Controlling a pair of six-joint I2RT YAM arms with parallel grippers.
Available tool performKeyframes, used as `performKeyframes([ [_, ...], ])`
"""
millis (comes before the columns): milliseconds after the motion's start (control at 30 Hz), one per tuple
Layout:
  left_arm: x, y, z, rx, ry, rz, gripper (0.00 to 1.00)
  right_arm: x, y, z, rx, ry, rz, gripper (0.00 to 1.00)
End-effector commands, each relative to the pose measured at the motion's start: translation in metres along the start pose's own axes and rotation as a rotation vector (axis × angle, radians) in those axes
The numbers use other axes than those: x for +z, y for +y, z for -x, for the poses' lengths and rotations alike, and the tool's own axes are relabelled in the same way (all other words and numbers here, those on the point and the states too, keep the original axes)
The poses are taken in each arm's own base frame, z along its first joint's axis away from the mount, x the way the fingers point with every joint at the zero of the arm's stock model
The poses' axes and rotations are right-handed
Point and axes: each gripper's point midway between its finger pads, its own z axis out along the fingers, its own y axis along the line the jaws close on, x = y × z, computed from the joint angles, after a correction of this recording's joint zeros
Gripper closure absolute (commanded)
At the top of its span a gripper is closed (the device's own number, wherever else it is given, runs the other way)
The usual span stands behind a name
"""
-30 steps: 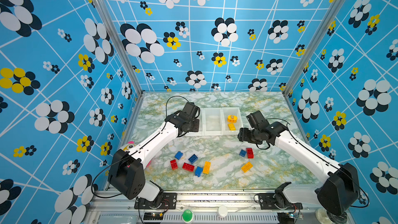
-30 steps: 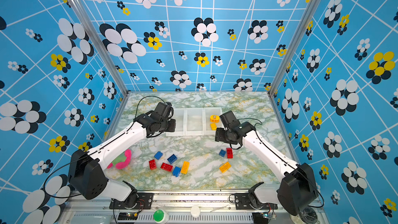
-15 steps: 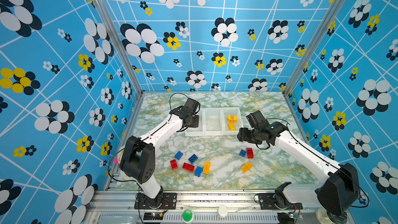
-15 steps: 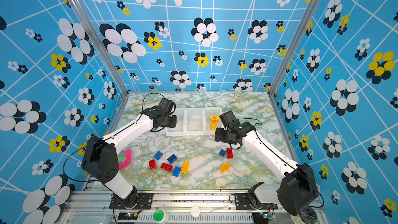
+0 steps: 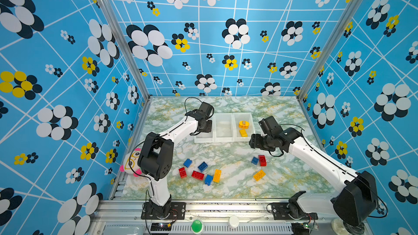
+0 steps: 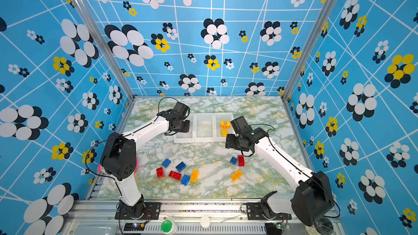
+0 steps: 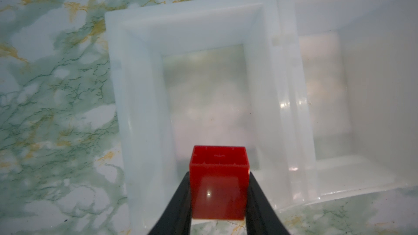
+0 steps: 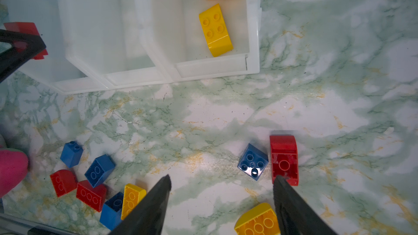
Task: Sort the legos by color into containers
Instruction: 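Lift the red brick with the left gripper over the bin nearest it, then open the left gripper to drop the red brick into that bin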
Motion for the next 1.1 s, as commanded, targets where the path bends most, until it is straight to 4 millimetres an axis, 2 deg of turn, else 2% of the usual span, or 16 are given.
performKeyframes([
  [0,0.006,0.004,0.007,0.011,-0.003,0.021,0.78,-0.009,0.006,0.005,-0.01,-0.022,0.02,0.26],
  [167,0.013,0.003,0.002,0.007,0.015,0.022,0.7,-0.008,0.006,0.004,-0.008,-0.018,0.018,0.26],
  [400,0.012,0.002,0.001,-0.004,0.015,0.014,0.52,-0.007,0.005,0.004,-0.008,-0.015,0.014,0.26],
  [633,0.003,0.0,0.002,-0.015,-0.004,-0.004,0.45,-0.007,0.005,0.004,-0.006,-0.015,0.012,0.25],
  [733,0.006,-0.002,-0.002,-0.017,0.002,-0.01,0.44,-0.007,0.005,0.004,-0.003,-0.013,0.01,0.25],
  [767,-0.004,-0.003,0.003,-0.019,-0.023,-0.023,0.44,-0.006,0.005,0.004,-0.002,-0.012,0.01,0.26],
  [1067,-0.032,-0.012,0.008,-0.047,-0.087,-0.09,0.38,0.0,-0.005,-0.006,0.01,0.013,-0.029,0.25],
])
